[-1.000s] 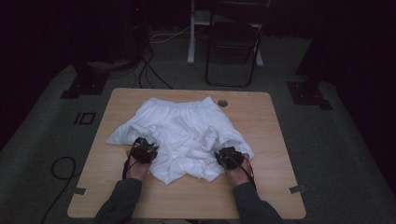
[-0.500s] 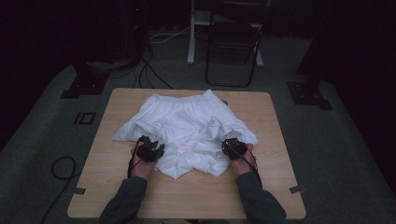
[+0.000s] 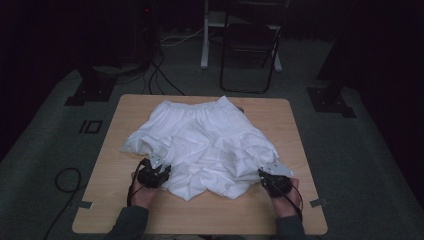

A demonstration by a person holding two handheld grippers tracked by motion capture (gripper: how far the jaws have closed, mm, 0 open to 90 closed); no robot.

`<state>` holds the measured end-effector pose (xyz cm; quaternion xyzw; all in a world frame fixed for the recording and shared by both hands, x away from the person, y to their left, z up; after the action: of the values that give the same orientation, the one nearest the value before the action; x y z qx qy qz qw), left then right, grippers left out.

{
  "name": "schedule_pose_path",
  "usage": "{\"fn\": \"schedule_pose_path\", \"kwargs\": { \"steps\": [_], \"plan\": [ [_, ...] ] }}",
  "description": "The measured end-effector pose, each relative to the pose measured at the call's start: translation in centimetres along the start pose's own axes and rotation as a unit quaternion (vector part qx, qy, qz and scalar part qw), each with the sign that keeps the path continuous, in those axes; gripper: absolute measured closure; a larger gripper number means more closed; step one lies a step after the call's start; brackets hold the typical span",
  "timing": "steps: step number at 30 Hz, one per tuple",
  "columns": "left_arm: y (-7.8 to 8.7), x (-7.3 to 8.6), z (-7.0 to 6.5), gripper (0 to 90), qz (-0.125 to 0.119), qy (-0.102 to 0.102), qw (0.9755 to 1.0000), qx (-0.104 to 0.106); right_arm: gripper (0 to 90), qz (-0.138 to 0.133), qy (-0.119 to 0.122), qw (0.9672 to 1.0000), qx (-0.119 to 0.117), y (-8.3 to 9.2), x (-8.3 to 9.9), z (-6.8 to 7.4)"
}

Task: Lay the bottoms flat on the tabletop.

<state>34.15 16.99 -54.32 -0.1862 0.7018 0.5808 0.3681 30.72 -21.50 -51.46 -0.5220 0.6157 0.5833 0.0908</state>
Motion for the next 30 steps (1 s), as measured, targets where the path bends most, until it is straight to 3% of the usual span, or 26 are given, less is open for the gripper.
{"fn": "schedule_pose_path", "kwargs": {
  "steps": [2, 5, 7, 13, 14, 16, 17, 19, 23, 24, 26, 27, 28, 29, 30],
  "plan": [
    [0.1, 0.2, 0.0, 64.5, 0.001, -0.001, 1.0000, -0.002, 82.5, 0.005, -0.006, 1.0000, 0.003, 0.5, 0.7, -0.1],
    [0.2, 0.5, 0.0, 64.4, 0.002, 0.000, 1.0000, -0.005, 81.8, 0.028, -0.032, 0.9989, 0.018, 2.4, 3.6, -0.7],
    [0.3, 0.7, 0.0, 64.1, 0.003, -0.001, 1.0000, -0.007, 81.3, 0.039, -0.042, 0.9981, 0.025, 2.9, 4.6, -1.0],
    [0.4, 1.2, 0.3, 63.3, 0.007, 0.004, 0.9999, -0.007, 80.2, 0.058, -0.058, 0.9957, 0.043, 3.7, 6.1, -1.7],
    [0.4, 1.5, 0.4, 63.0, 0.002, 0.009, 0.9999, -0.004, 65.4, 0.047, -0.063, 0.9958, 0.048, 4.3, 6.1, -2.2],
    [0.4, 1.9, 0.2, 62.5, -0.003, 0.009, 0.9999, -0.003, 58.5, 0.020, -0.060, 0.9971, 0.043, 4.8, 5.3, -2.4],
    [0.4, 1.9, 0.2, 62.1, -0.003, 0.009, 0.9999, -0.003, 58.5, 0.020, -0.060, 0.9971, 0.043, 4.8, 5.3, -2.4],
    [0.4, 2.1, 0.2, 61.8, -0.005, 0.012, 0.9999, -0.002, 52.2, -0.014, -0.032, 0.9989, 0.032, 5.2, 3.5, -2.0],
    [0.4, 2.3, 0.2, 61.4, -0.009, 0.017, 0.9998, 0.000, 49.0, -0.025, -0.030, 0.9990, 0.020, 4.5, 2.0, -1.9],
    [0.4, 2.3, 0.2, 61.4, -0.010, 0.019, 0.9998, 0.001, 45.7, -0.026, -0.029, 0.9992, 0.010, 3.5, 1.2, -1.9],
    [0.3, 2.4, 0.3, 61.3, -0.011, 0.024, 0.9996, 0.005, 40.3, -0.011, -0.031, 0.9995, -0.001, 1.9, 0.7, -1.9],
    [0.3, 2.4, 0.3, 61.2, -0.011, 0.024, 0.9996, 0.005, 40.3, -0.011, -0.031, 0.9995, -0.001, 1.9, 0.7, -1.9],
    [0.3, 2.4, 0.3, 61.2, -0.011, 0.024, 0.9996, 0.005, 40.8, 0.012, -0.039, 0.9991, -0.008, -0.1, 0.6, -2.1],
    [0.3, 2.4, 0.3, 61.2, -0.011, 0.024, 0.9996, 0.005, 40.8, 0.012, -0.039, 0.9991, -0.008, -0.1, 0.6, -2.1],
    [0.3, 2.5, 0.3, 61.3, -0.012, 0.025, 0.9996, 0.005, 55.1, 0.045, -0.040, 0.9982, -0.010, -1.7, 1.0, -2.1]
  ]
}}
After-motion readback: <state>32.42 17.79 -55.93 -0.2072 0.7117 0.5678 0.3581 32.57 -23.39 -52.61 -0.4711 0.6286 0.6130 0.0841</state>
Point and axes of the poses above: each handheld gripper's, and its own axes: y roughly backward along the jaws, x roughly out of its underside, z roughly to its left, the point moved 3 cm from there along -y, roughly forward along the jaws, and after that the axes turned 10 degrees about y, right-handed, at the moved point
